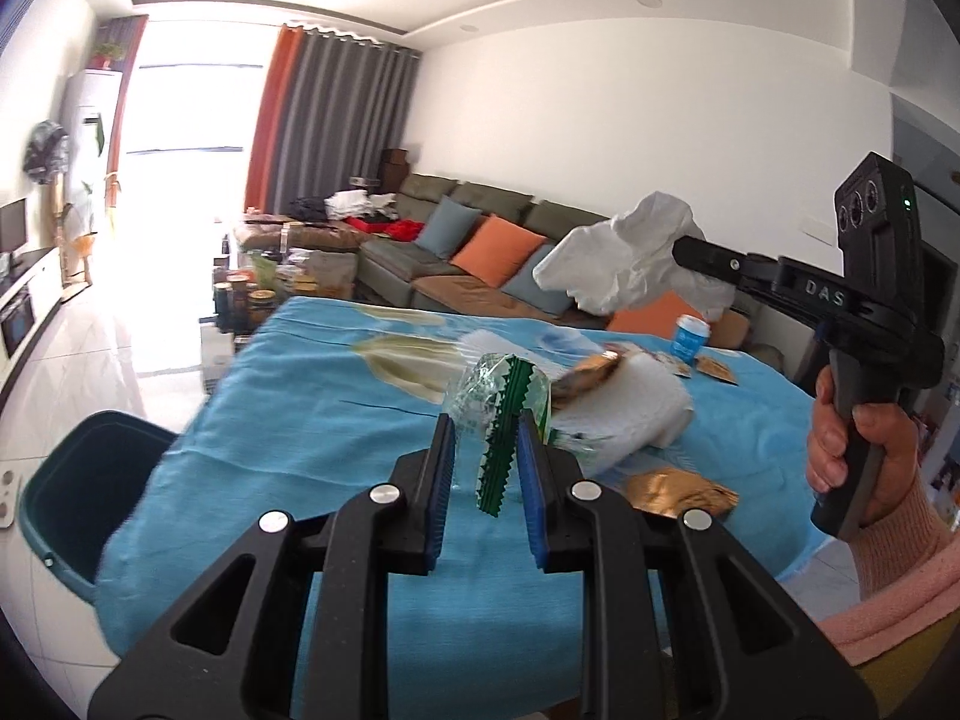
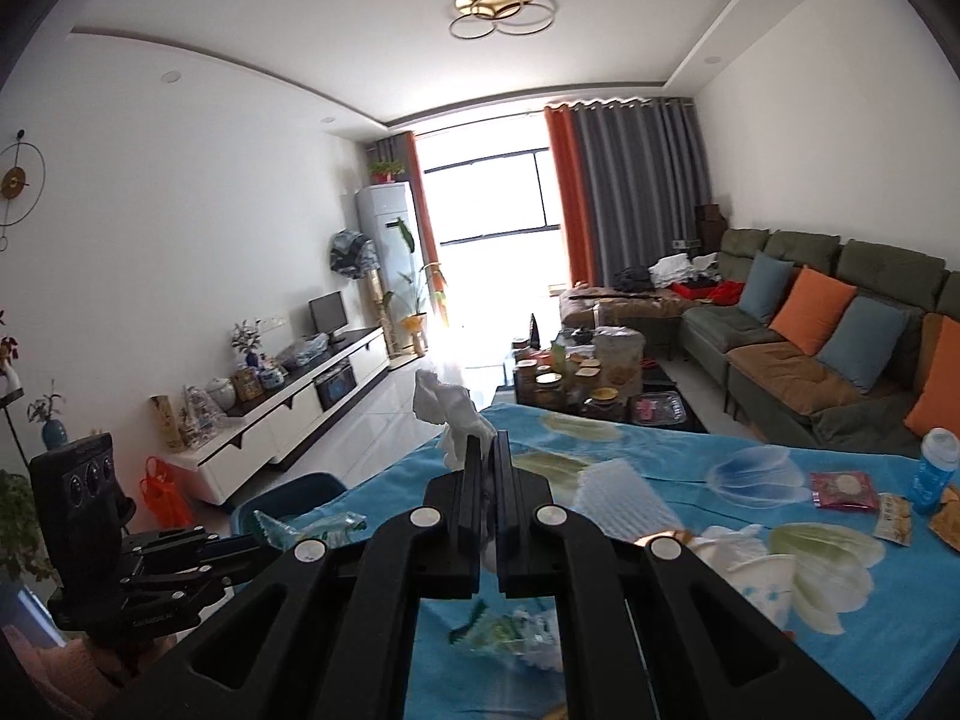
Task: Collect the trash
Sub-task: 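Carry both items to the teal bin while the right tool releases the tissue inside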
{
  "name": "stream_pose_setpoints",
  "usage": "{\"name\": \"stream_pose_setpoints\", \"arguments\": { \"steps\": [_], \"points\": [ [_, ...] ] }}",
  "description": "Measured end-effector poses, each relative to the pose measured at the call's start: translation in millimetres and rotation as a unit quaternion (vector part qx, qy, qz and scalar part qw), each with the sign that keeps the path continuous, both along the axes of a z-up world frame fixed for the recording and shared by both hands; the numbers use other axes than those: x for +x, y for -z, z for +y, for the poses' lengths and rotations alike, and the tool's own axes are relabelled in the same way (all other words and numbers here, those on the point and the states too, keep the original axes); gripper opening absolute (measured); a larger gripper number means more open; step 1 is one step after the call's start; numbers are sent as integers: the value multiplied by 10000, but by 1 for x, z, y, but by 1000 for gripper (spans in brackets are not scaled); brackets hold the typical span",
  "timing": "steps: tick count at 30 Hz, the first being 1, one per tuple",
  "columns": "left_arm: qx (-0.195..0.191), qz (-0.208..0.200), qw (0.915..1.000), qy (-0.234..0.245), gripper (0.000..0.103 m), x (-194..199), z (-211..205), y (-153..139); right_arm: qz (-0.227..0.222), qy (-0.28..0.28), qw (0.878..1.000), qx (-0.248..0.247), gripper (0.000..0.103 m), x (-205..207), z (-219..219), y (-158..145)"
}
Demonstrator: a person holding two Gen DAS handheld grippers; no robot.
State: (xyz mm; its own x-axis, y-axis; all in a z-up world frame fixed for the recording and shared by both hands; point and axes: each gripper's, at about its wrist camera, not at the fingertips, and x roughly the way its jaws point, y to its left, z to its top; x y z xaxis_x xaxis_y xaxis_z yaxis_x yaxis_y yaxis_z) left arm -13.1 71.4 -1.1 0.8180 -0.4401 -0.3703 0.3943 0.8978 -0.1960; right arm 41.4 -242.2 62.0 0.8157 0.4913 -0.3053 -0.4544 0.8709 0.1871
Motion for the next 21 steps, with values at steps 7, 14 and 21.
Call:
{"name": "stream_pose_setpoints", "arguments": {
  "steps": [7,14,21],
  "points": [
    [19,78,9960,-889,21,7,60,-3,373,-849,9957,5,3,35,81,16],
    [177,156,9861,-1647,21,20,115,-2,707,-1451,9869,-8,3,62,142,25],
    [241,387,9752,-2166,21,32,168,8,981,-1931,9763,-37,3,87,203,36]
  ]
}}
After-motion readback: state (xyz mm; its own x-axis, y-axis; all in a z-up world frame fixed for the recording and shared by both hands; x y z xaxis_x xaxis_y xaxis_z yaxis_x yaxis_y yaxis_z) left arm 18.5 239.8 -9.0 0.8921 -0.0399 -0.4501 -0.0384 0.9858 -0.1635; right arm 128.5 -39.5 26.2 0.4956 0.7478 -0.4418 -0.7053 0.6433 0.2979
